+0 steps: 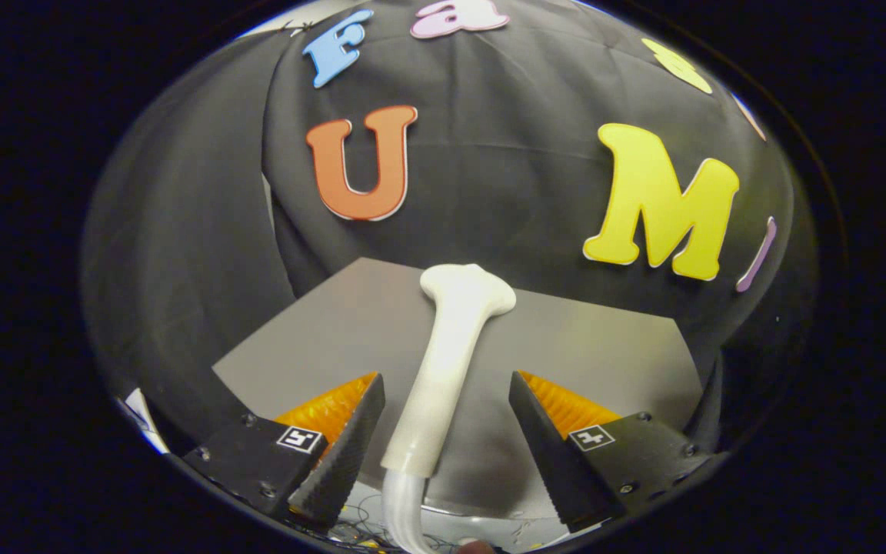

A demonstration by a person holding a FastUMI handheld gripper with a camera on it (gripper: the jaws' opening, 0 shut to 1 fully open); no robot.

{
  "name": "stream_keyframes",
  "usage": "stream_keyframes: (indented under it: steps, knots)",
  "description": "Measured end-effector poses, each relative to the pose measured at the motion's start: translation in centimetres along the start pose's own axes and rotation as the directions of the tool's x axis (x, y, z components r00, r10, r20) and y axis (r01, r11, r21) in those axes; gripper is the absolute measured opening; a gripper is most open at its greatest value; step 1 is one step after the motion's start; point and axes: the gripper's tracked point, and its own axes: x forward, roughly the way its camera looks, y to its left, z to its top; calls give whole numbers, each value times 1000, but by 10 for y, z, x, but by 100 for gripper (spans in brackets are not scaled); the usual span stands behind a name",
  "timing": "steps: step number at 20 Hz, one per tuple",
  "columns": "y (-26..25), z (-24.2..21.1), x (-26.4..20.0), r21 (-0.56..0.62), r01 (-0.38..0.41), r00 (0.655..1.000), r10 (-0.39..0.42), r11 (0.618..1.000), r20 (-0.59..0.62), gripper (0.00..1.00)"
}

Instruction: Iron the clothes twice with a garment steamer, once on the left side and once on the right side.

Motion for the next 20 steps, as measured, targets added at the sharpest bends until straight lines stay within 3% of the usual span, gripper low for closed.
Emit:
stream_keyframes:
  steps: [6,9,12,15,20]
  knots:
    - [3,-7,19,74,26,994,-18,997,-106,99]
    - [-4,-4,31,84,48,991,-36,995,-131,86]
    - [5,-2,33,100,20,993,-8,995,-116,71]
    - [8,-1,30,84,13,997,-6,996,-77,46]
    - [20,10,20,151,-89,994,97,984,-49,34]
